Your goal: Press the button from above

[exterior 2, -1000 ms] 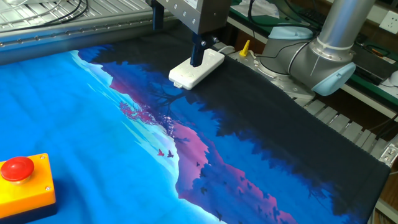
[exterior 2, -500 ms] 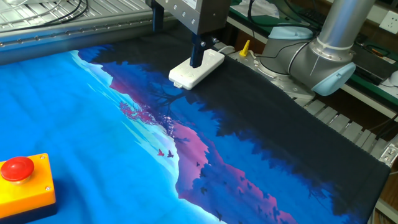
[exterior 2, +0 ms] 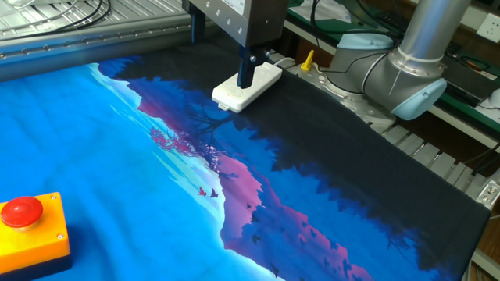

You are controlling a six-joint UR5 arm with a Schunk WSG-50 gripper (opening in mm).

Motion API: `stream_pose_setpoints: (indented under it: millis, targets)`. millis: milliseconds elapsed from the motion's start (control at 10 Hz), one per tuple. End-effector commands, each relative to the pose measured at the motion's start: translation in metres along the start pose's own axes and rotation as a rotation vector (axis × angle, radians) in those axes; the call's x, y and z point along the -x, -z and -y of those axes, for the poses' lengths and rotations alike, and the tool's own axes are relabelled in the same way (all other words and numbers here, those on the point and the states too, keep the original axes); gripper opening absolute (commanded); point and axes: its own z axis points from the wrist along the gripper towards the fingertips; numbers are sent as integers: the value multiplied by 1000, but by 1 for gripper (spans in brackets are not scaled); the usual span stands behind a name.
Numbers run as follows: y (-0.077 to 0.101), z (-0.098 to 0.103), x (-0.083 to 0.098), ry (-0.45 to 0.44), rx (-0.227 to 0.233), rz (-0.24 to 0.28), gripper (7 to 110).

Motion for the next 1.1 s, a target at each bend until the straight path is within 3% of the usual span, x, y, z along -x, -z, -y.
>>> stream_pose_setpoints:
  millis: [0,400,1000]
  targets:
    - [-1,-5,1,-3,22,-2,7]
    - [0,-11,1,9,45,0,7]
    - [-1,-6,8,22,25,27,7]
